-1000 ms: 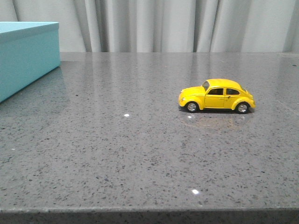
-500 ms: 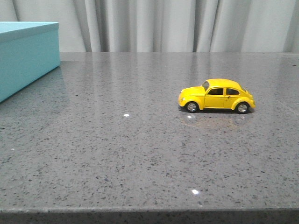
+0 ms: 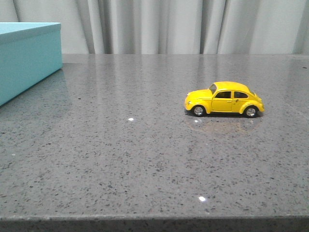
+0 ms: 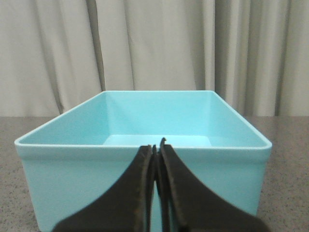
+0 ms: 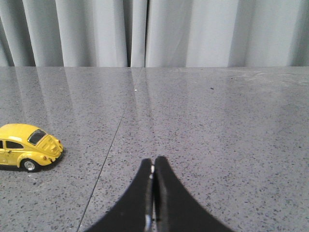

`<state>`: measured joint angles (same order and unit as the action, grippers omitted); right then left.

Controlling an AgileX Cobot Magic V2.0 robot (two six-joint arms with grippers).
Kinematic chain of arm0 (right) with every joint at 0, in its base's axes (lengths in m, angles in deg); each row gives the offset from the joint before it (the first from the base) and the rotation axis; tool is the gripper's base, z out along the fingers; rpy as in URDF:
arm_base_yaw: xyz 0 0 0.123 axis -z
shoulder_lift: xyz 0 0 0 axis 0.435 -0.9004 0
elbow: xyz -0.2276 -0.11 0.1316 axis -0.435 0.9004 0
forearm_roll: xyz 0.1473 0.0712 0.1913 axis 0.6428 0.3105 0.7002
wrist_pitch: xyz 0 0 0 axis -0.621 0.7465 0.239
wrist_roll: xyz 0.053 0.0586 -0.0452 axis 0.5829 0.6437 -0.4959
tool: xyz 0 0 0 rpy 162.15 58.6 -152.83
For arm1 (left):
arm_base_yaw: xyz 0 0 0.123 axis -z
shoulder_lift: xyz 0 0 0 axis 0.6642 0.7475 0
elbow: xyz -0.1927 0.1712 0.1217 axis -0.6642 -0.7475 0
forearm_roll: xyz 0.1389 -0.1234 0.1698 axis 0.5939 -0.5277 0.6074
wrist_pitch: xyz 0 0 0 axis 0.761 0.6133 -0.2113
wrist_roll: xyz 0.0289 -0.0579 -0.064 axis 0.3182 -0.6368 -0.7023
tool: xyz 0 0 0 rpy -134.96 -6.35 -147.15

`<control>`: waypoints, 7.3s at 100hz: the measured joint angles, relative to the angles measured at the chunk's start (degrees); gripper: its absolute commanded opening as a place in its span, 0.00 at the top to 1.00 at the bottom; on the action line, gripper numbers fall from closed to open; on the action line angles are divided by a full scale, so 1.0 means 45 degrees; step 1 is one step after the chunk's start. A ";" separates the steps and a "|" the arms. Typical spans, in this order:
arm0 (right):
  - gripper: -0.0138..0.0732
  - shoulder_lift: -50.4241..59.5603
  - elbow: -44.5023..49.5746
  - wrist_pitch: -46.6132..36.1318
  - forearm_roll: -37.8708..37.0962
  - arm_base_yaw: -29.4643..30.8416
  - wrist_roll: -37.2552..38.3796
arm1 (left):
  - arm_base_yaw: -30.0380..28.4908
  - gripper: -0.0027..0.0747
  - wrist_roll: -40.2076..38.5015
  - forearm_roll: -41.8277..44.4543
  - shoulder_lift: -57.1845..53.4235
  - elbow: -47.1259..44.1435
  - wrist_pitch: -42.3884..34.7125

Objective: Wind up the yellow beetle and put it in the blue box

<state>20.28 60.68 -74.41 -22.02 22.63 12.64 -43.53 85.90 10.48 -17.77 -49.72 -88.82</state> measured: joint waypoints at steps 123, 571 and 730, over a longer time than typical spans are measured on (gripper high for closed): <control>0.76 -0.5293 -0.6868 0.6487 0.0619 0.0000 0.0000 | 0.0000 0.53 0.0000 -0.1110 0.4167 0.5380 0.4564; 0.27 -2.1283 -1.7724 1.3126 -0.0938 -0.6188 0.7591 | 0.0021 0.51 0.0000 -0.1148 0.6817 0.6745 0.3072; 0.40 -1.9363 -1.5071 1.2896 -0.2906 -0.3535 0.7778 | 0.0021 0.51 0.0000 -0.1148 0.6817 0.6745 0.3072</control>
<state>-66.85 -7.14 -16.38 -35.10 6.72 47.64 -43.43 85.90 5.31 12.91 -19.36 -75.00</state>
